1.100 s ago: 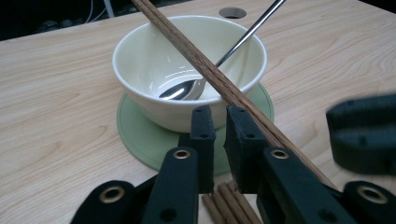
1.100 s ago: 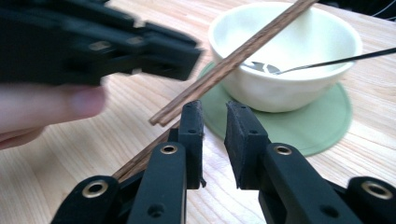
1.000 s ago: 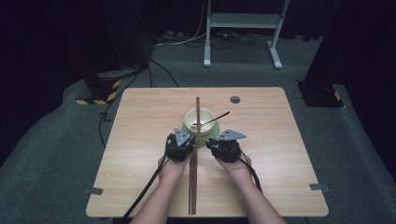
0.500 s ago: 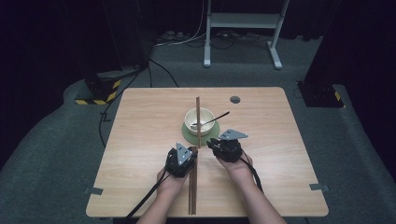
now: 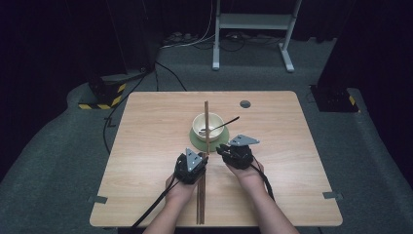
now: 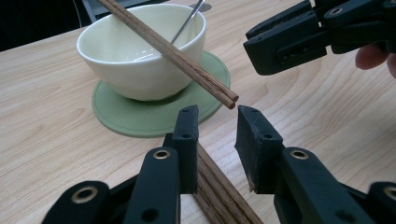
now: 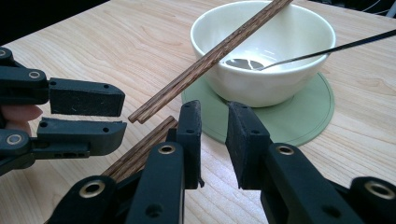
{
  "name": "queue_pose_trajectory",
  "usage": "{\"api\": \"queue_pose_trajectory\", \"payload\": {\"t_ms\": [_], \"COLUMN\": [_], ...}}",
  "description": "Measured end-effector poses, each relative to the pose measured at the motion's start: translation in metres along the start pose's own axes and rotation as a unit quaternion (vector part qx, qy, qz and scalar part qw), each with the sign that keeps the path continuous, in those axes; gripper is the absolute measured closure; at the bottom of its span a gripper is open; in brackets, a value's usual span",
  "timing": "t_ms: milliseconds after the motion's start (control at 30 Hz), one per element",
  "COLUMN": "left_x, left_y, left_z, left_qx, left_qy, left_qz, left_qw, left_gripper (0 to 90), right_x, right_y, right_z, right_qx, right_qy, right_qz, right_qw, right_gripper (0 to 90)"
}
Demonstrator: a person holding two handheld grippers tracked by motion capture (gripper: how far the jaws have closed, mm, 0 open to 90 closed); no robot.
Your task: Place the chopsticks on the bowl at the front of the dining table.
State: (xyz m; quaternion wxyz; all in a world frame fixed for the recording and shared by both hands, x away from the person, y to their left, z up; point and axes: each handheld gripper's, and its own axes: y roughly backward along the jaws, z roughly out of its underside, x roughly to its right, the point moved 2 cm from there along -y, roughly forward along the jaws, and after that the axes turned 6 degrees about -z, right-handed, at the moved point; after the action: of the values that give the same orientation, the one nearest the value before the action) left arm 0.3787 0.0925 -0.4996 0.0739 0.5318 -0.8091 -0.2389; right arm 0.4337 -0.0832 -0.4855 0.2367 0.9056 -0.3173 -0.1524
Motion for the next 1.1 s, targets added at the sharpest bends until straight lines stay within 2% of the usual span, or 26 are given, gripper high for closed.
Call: {"api": "queue_pose_trajectory", "payload": {"t_ms": [467, 867, 900, 1000, 1067, 1100], "left_x": [0.0, 0.002, 0.001, -0.005, -0.009, -0.018], "left_y": [-0.002, -0.001, 0.0, 0.004, 0.004, 0.003], "left_z": [0.0, 0.001, 0.001, 0.001, 0.001, 0.0], "left_qx": [-0.006, -0.005, -0.003, 0.003, 0.006, 0.012], "left_qy": [0.0, -0.004, -0.009, 0.002, 0.0, 0.014], "left_qz": [-0.006, 0.003, 0.003, 0.0, -0.001, -0.004], "left_qw": [1.0, 1.0, 0.9999, 1.0, 1.0, 0.9998], "left_gripper": [71.8, 72.0, 72.0, 74.3, 78.1, 80.3], "right_x": [-0.001, 0.0, 0.0, 0.0, 0.0, -0.002], "right_y": [0.0, 0.001, 0.001, 0.001, 0.001, 0.001], "right_z": [0.0, 0.0, 0.0, 0.0, 0.001, 0.001], "right_qx": [0.0, -0.001, 0.001, -0.001, -0.001, -0.003], "right_qy": [0.0, -0.004, -0.004, -0.001, 0.0, 0.003], "right_qz": [-0.001, -0.003, -0.004, -0.002, -0.001, -0.001], "right_qw": [1.0, 1.0, 1.0, 1.0, 1.0, 1.0], "right_gripper": [75.5, 75.5, 75.5, 75.5, 75.5, 75.5]}}
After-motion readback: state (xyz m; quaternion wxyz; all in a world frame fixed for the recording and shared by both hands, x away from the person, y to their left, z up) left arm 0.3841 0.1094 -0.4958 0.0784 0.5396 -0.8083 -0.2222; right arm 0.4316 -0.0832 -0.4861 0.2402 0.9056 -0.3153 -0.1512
